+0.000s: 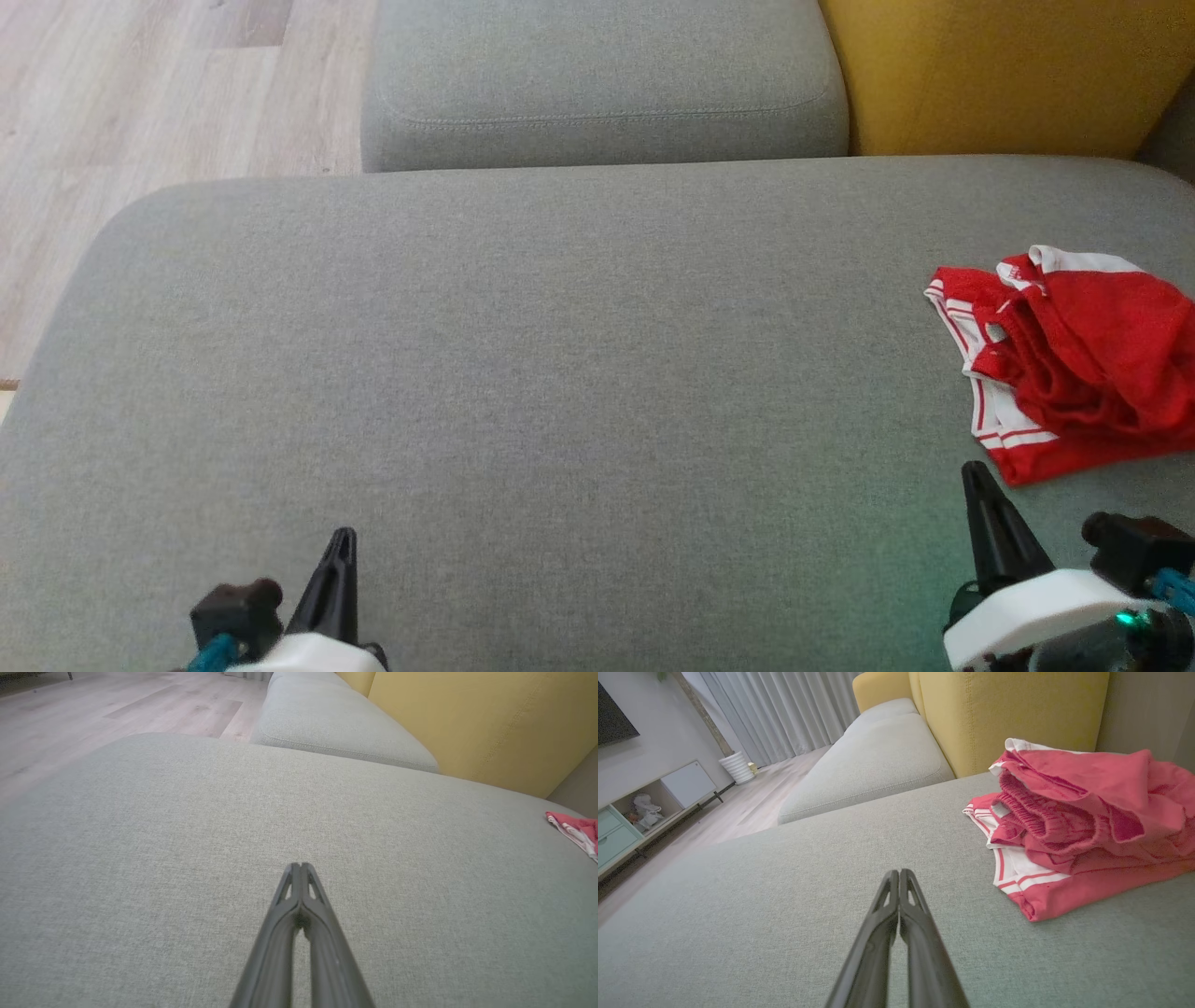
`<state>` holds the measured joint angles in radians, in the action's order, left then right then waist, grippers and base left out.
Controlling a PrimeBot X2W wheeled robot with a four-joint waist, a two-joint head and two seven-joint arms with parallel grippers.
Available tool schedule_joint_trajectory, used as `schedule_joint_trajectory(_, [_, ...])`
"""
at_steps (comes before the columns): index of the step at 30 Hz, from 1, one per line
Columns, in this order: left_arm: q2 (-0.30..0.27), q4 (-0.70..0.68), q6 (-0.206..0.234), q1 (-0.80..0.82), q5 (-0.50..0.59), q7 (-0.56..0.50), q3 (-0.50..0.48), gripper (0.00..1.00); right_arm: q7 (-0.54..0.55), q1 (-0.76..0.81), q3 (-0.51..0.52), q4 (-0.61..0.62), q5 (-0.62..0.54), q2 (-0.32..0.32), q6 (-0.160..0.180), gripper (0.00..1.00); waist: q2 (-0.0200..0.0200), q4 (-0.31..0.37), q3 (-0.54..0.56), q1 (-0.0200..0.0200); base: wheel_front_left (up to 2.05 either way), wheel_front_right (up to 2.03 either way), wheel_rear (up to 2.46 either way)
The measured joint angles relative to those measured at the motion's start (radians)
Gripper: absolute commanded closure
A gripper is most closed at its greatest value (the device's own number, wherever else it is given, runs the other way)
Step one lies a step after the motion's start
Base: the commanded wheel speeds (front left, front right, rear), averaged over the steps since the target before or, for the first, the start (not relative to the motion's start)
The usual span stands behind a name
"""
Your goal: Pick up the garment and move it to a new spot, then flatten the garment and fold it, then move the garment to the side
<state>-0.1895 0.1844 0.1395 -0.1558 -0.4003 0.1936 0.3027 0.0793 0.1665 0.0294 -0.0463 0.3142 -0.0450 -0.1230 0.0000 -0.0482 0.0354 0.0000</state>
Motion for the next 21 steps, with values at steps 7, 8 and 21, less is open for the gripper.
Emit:
schedule_joint_trajectory(7, [0.003,0.007,-0.015,0.016,-0.068,-0.013,-0.023,1.0,0.0,-0.016,0.002,-0.012,0.071,0.0,0.0,1.0,0.0,0.003,-0.002,0.0,0.0,0.0,0.0])
schedule_joint_trajectory(8, [0.003,0.008,-0.016,0.019,-0.079,-0.013,-0.025,1.0,0.0,-0.016,0.002,-0.014,0.083,0.0,0.0,1.0,0.0,0.003,-0.002,0.0,0.0,0.0,0.0])
schedule_joint_trajectory(21, [0.012,0.017,-0.044,0.038,-0.222,-0.043,-0.058,1.0,0.0,-0.039,0.008,-0.039,0.235,0.0,0.0,1.0,0.0,0.009,-0.007,0.0001,0.0,0.0,0.0])
